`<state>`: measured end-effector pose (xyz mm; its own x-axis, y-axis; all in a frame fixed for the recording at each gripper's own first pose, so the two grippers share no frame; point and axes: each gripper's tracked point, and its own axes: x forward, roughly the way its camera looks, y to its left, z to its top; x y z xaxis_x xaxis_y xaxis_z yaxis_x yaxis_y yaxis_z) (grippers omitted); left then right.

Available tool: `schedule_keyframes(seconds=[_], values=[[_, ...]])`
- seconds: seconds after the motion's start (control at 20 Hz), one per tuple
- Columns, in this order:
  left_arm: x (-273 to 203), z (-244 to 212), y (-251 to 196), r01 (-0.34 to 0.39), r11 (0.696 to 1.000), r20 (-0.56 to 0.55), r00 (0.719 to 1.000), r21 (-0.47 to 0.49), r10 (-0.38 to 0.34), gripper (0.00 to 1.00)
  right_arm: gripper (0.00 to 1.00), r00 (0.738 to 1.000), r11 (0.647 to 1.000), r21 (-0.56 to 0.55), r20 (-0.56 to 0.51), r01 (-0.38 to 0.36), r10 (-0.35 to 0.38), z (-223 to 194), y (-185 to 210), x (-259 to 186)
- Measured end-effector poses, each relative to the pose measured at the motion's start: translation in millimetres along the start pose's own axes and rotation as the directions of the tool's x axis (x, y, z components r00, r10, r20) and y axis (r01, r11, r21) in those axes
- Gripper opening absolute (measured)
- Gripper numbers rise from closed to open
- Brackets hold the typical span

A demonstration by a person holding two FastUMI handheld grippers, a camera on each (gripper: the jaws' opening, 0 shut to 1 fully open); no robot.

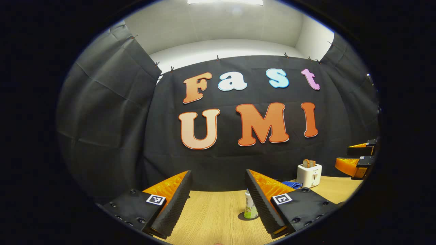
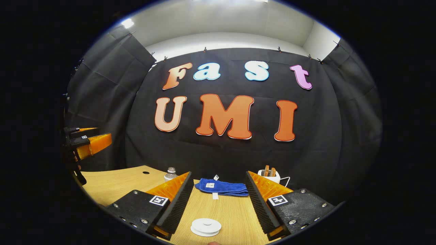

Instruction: Open the teacup lid with one hand, grasp the water bottle and pour water into the teacup with the other hand; after pouring, place the water bottle on the coaster and then close the teacup lid.

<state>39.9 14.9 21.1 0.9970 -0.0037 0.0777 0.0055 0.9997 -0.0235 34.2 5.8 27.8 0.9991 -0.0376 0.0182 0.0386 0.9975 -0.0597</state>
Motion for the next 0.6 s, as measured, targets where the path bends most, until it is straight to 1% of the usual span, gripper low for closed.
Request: schedule_keyframes(seconds=[0.25,0.3,0.4,0.55,0.6], values=[[2.0,-3.3,-3.5,0.01,1.0,-0.01,1.0,-0.006,-0.01,0.96,0.91,1.0,1.0,0.008,0.0,0.0,0.0,-0.8,-1.9,0.4],[3.1,-3.8,-4.3,0.011,1.0,-0.011,1.0,-0.006,-0.011,0.98,0.91,1.0,1.0,0.007,0.001,0.0,0.0,-0.4,-2.8,0.2],[4.3,-3.8,-5.7,0.012,1.0,-0.01,1.0,-0.007,-0.012,0.96,0.91,1.0,1.0,0.006,0.004,0.005,-0.005,0.8,-5.9,-1.0],[3.6,-1.4,-3.8,0.006,1.0,-0.01,1.0,-0.005,-0.006,0.96,0.91,1.0,1.0,0.008,0.003,0.007,-0.007,-0.1,-8.5,-1.3],[3.0,-1.5,-3.2,0.004,1.0,-0.008,1.0,-0.005,-0.004,0.98,0.91,1.0,1.0,0.01,0.002,0.007,-0.007,-0.2,-8.7,-1.1]])
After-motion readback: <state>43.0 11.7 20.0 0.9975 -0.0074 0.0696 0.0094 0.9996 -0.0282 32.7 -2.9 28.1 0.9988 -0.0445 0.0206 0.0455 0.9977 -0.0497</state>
